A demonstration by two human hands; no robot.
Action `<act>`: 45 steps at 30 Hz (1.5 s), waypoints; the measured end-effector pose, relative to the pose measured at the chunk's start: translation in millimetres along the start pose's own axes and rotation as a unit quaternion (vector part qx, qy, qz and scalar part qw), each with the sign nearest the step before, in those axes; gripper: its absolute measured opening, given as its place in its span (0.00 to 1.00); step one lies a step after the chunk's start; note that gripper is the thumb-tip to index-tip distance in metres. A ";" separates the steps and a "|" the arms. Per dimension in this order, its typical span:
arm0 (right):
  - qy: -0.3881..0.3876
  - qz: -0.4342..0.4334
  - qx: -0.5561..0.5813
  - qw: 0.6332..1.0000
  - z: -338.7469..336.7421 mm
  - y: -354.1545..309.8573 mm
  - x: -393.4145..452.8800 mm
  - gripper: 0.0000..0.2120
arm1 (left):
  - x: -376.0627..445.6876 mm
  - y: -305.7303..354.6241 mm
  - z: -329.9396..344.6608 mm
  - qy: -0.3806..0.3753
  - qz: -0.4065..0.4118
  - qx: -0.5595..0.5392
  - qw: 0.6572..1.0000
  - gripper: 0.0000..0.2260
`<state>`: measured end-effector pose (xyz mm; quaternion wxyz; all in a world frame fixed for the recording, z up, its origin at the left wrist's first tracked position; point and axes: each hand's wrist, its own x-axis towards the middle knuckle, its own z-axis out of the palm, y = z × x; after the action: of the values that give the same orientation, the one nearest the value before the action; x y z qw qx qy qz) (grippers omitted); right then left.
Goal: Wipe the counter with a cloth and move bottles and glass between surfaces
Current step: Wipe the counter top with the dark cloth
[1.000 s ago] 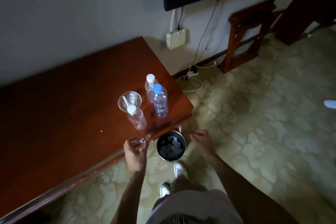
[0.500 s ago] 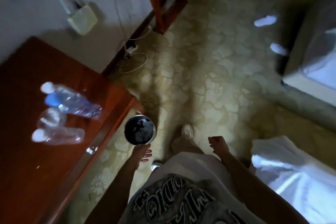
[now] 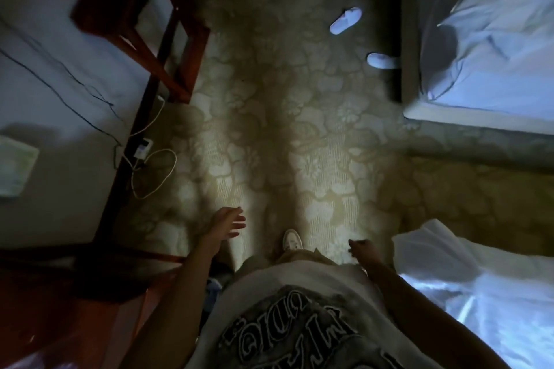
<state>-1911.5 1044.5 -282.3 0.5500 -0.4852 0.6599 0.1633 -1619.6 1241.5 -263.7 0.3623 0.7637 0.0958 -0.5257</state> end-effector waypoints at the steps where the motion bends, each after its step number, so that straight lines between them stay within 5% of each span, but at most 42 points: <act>1: -0.003 -0.013 0.025 1.000 -4.1 -29.2 3.4 0.10 | 8.1 13.8 -0.8 0.012 -0.005 -0.004 1.000 0.10; 8: -0.056 -0.100 0.076 0.991 -22.1 -201.5 56.5 0.10 | 62.7 71.2 -16.8 0.019 -0.113 -0.001 0.993 0.15; 15: 0.001 0.013 0.151 0.988 -61.6 -278.5 129.4 0.09 | 156.7 207.8 -13.3 0.018 -0.145 0.036 0.989 0.13; 20: 0.060 0.069 0.212 0.973 -109.5 -336.6 158.0 0.09 | 227.5 402.5 12.8 -0.026 -0.051 0.098 0.994 0.10; 24: 0.066 0.066 0.155 0.984 -135.2 -396.9 192.1 0.12 | 276.1 552.5 39.8 -0.063 0.067 0.133 0.987 0.13; 30: 0.052 0.070 0.117 0.989 -173.8 -520.4 303.7 0.11 | 355.5 694.6 62.8 -0.082 0.097 0.122 0.984 0.15; 36: -0.013 0.036 0.149 0.988 -235.2 -754.6 369.5 0.09 | 398.8 750.1 43.4 -0.013 -0.074 0.035 0.997 0.14; 41: -0.025 -0.104 0.144 0.984 -275.7 -954.8 417.5 0.11 | 427.2 806.6 34.8 0.025 -0.129 -0.006 0.991 0.16; 45: -0.037 -0.124 0.124 0.984 -294.3 -1064.0 471.4 0.12 | 471.8 879.9 43.8 0.028 -0.142 -0.018 0.989 0.15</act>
<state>-1170.3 100.7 -260.1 0.6460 -0.4846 0.5891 0.0289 -985.4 469.4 -285.1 0.2947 0.7499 0.2227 -0.5488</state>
